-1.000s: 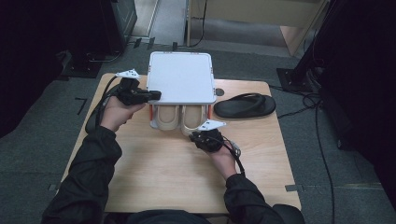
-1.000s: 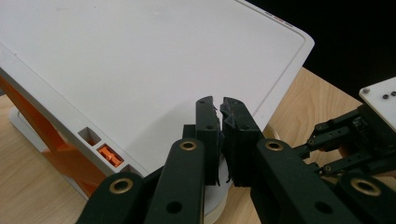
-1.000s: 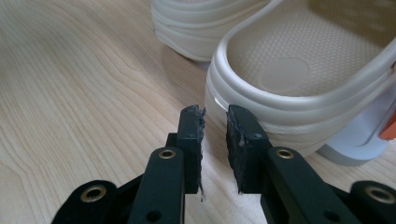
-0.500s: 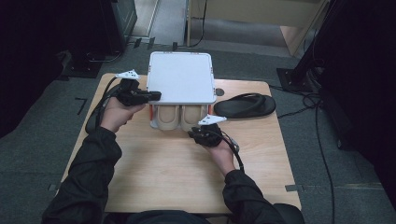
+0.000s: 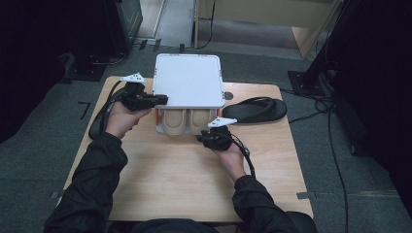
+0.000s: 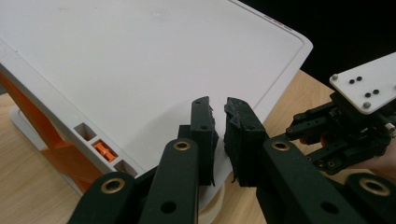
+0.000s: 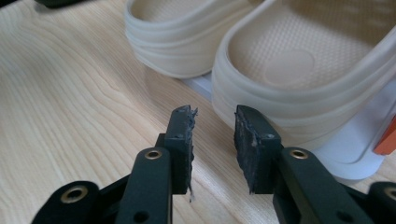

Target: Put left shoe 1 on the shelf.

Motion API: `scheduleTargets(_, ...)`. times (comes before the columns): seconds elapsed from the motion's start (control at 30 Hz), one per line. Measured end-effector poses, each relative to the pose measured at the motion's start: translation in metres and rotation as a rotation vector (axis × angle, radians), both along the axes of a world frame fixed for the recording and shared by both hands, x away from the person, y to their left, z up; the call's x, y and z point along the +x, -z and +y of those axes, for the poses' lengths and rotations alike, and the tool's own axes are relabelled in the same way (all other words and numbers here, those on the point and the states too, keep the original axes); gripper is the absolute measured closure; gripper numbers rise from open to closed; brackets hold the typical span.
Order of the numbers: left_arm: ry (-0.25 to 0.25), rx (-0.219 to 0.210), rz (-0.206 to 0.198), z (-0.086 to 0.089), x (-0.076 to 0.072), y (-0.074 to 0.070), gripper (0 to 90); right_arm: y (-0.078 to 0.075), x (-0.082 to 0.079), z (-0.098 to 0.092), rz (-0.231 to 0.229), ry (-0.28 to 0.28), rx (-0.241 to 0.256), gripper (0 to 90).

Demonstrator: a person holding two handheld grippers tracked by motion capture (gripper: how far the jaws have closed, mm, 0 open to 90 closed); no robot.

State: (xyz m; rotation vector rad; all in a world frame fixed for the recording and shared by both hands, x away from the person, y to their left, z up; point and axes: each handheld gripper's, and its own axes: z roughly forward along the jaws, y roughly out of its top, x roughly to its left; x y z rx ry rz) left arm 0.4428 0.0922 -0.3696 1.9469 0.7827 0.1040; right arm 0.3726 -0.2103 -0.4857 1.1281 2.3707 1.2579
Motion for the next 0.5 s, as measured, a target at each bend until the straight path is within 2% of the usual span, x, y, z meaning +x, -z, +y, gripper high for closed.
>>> scheduleTargets(0.1,-0.001,-0.004,0.014,0.001,0.000,-0.001,77.4,-0.007,-0.004,-0.001,-0.008,-0.009,0.018,63.8)
scheduleTargets(0.23,-0.008,-0.008,0.010,0.005,-0.004,-0.006,69.8,-0.018,-0.015,-0.006,-0.017,-0.046,0.031,60.1)
scheduleTargets(0.3,-0.008,-0.006,0.004,0.008,-0.006,-0.009,68.5,-0.019,-0.018,-0.007,-0.022,-0.051,0.034,59.3)
scheduleTargets(0.4,-0.014,-0.006,0.002,0.013,-0.010,-0.013,65.2,-0.022,-0.025,-0.011,-0.006,-0.076,0.055,54.3)
scheduleTargets(0.5,-0.019,0.002,-0.002,0.018,-0.014,-0.016,62.0,-0.024,-0.034,-0.018,-0.007,-0.094,0.047,52.1)
